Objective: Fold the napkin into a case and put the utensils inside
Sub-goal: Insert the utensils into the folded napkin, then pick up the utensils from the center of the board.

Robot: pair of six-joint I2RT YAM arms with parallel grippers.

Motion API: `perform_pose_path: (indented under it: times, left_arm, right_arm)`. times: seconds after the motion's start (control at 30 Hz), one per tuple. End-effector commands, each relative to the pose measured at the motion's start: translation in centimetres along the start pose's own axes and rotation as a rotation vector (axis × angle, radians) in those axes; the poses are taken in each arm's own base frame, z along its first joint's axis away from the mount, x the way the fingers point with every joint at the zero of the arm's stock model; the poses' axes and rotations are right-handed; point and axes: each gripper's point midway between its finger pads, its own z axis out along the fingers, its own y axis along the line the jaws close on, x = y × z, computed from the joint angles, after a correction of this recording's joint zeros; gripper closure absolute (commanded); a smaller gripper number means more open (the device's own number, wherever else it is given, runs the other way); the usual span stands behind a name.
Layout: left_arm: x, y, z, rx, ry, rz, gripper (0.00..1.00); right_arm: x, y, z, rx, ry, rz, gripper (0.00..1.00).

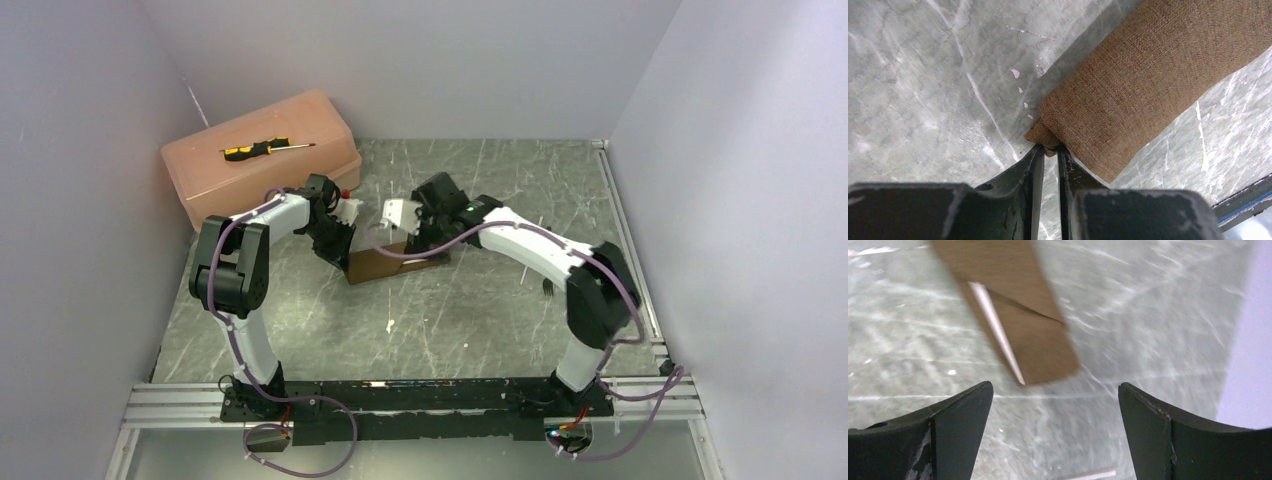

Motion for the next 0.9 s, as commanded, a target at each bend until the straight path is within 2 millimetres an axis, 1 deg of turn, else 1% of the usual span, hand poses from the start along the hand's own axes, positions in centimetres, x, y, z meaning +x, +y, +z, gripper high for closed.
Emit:
perform_pose_path:
  times: [0.0, 0.03, 0.07, 0.1, 0.13, 0.17, 0.23, 0.3, 0.33, 0.37, 0.4, 0.43, 0.47, 0.53, 0.6, 0.73, 0.8, 0.87]
  left_arm:
    - [-0.3, -0.6, -1.3, 0.009, -0.009, 0.019, 0.79]
    - [-0.5, -0.7, -1.6, 0.010, -0.010, 0.021, 0.78]
    - [-0.5, -0.7, -1.8, 0.014, -0.008, 0.021, 0.76]
    - [-0.6, -0.7, -2.0, 0.014, -0.009, 0.023, 0.73]
    - [-0.6, -0.7, -2.3, 0.010, -0.005, 0.025, 0.69]
    - [-0.6, -0.6, -2.7, 0.007, 0.001, 0.026, 0.64]
    - [-0.6, -0.6, -3.4, -0.003, 0.005, 0.033, 0.58]
    - [-0.6, -0.7, -4.3, -0.005, 0.003, 0.046, 0.53]
    - [-0.6, -0.8, -4.8, -0.005, 0.001, 0.051, 0.44]
    - [-0.6, -1.0, -5.2, 0.002, 0.000, 0.058, 0.31]
    - [-0.5, -1.2, -5.5, 0.010, 0.006, 0.063, 0.23]
    - [-0.5, -1.4, -5.9, 0.016, 0.009, 0.066, 0.19]
    - [-0.6, -1.5, -6.4, 0.021, 0.011, 0.070, 0.18]
    - [-0.8, -2.0, -7.2, 0.038, 0.014, 0.084, 0.16]
    - [-1.2, -2.4, -8.2, 0.049, 0.009, 0.094, 0.16]
    - [-1.9, -3.0, -9.5, 0.072, 0.012, 0.095, 0.14]
    - [-2.6, -3.1, -10.2, 0.075, 0.012, 0.096, 0.12]
    - [-3.4, -3.2, -10.7, 0.082, 0.008, 0.102, 0.11]
  right_arm:
    - [2.5, -8.9, -7.7, 0.537, -0.003, 0.442, 0.00]
    - [5.2, -10.6, -9.6, 0.677, 0.038, 0.642, 0.00]
    - [7.5, -11.9, -11.2, 0.748, 0.038, 0.885, 0.00]
    - [9.6, -12.0, -11.4, 0.706, 0.043, 1.050, 0.00]
    - [11.3, -11.5, -11.2, 0.626, 0.029, 1.182, 0.00]
    - [12.5, -10.7, -10.8, 0.553, 0.000, 1.286, 0.00]
    - [15.4, -9.6, -10.8, 0.575, -0.019, 1.420, 0.00]
    - [18.0, -8.4, -10.7, 0.665, 0.036, 1.515, 0.00]
    - [19.1, -7.6, -10.3, 0.691, 0.076, 1.556, 0.00]
    - [20.5, -6.7, -9.9, 0.710, 0.130, 1.601, 0.00]
    - [21.8, -5.9, -9.4, 0.718, 0.181, 1.644, 0.00]
    - [23.1, -5.2, -8.9, 0.722, 0.226, 1.684, 0.00]
    - [24.2, -4.6, -8.5, 0.725, 0.264, 1.718, 0.02]
    - [25.5, -3.8, -7.5, 0.714, 0.302, 1.745, 0.09]
    - [26.2, -3.0, -6.5, 0.710, 0.321, 1.750, 0.17]
    - [27.0, -2.2, -4.6, 0.676, 0.351, 1.768, 0.29]
    - [27.1, -2.1, -3.8, 0.662, 0.342, 1.772, 0.32]
    - [27.1, -2.0, -3.0, 0.642, 0.337, 1.777, 0.33]
